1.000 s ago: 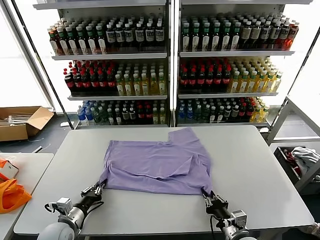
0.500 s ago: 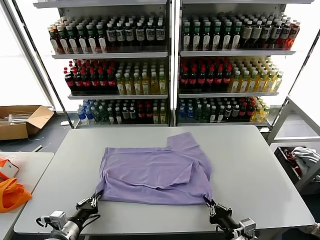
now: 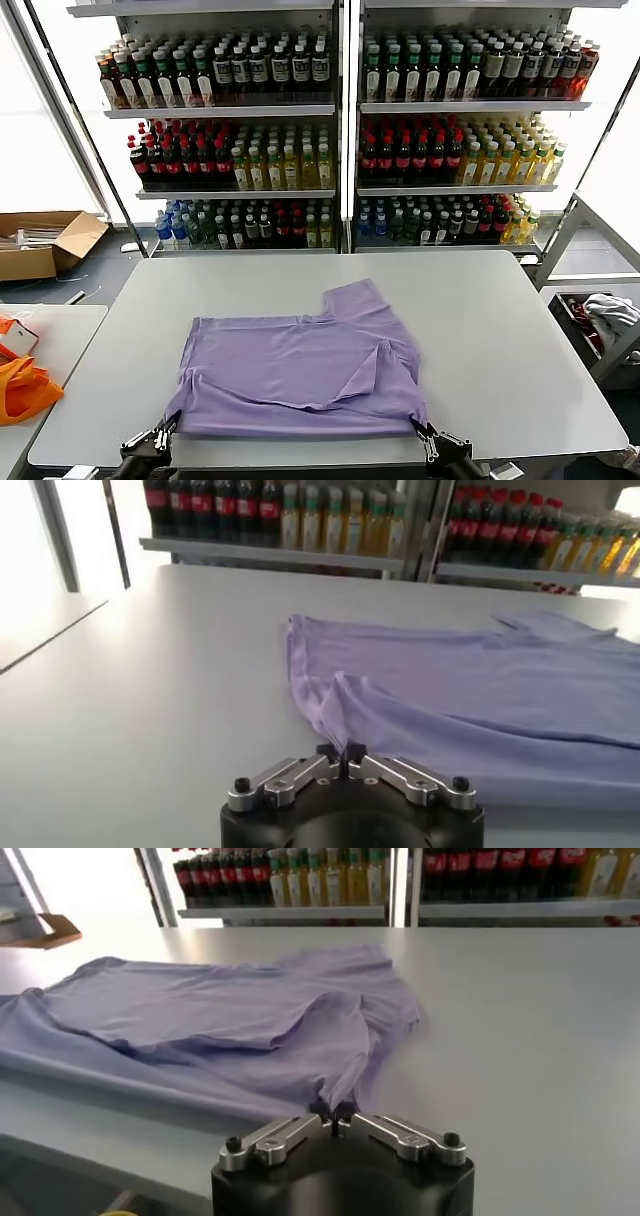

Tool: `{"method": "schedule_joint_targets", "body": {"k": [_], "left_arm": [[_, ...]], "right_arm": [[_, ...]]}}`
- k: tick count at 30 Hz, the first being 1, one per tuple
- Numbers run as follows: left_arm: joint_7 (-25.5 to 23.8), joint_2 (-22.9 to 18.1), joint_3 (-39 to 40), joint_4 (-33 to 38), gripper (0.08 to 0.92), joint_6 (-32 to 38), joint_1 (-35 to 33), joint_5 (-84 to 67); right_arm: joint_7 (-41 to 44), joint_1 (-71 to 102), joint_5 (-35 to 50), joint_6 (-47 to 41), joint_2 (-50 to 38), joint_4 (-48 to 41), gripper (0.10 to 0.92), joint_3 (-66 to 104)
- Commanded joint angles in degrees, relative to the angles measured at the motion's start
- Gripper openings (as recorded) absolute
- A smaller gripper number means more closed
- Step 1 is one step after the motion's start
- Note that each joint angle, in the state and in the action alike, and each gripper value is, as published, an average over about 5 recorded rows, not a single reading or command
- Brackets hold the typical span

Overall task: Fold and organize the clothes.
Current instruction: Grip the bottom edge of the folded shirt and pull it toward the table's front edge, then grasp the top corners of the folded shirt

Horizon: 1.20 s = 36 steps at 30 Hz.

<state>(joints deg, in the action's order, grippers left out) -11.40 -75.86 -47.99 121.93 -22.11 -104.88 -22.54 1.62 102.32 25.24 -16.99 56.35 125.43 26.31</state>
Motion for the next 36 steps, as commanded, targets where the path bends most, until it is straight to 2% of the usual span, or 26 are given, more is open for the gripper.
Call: {"method": "schedule_joint_targets", "body": {"k": [1,4,7,15,19,25,28,33,36], "left_arm": [[0.51,-1.93,-2.76,3.36,0.108,-1.10,-6.50,1.89],[1.52,-2.74,-3.14,3.86,0.162,-2.53,-6.00,1.84],[1.82,-2.76,-4.49,4.57,0.248,-2.93,-5.49,1.03],[2.22,1.28,-9.87,5.95,0.482,-3.56,-2.59,-3.79],[2.80,4.32,-11.26,5.31,0.595,-3.58,1.23,-7.78],[3.37,10.84,-6.97,-0.16,0.764,-4.45,8.96,-8.50],[2.90,15.43,-3.59,-4.19,0.812,-4.24,12.18,-9.22],[1.15,21.87,0.72,-10.56,0.822,-4.19,15.92,-9.88],[0.06,24.26,2.39,-13.62,0.823,-3.77,17.76,-10.55]], "right_arm": [[-0.02,1.67,-0.37,-1.34,-1.49,1.82,0.112,-0.35],[-0.03,2.19,-0.20,-1.66,-1.37,2.94,0.159,0.38],[0.23,3.45,-0.30,-0.89,-1.22,3.81,0.244,2.34],[0.96,-1.74,-0.93,0.57,1.02,5.13,0.478,8.08],[3.43,-13.11,-1.64,-0.71,0.72,-0.56,0.591,7.70],[9.28,-32.52,0.35,-6.14,0.07,-12.10,0.761,2.99],[14.56,-39.39,0.51,-8.71,-1.01,-17.83,0.811,0.36],[17.74,-50.96,2.79,-13.35,-0.12,-27.18,0.822,-5.21],[18.49,-56.09,3.44,-14.17,0.87,-31.64,0.823,-9.13]]}}
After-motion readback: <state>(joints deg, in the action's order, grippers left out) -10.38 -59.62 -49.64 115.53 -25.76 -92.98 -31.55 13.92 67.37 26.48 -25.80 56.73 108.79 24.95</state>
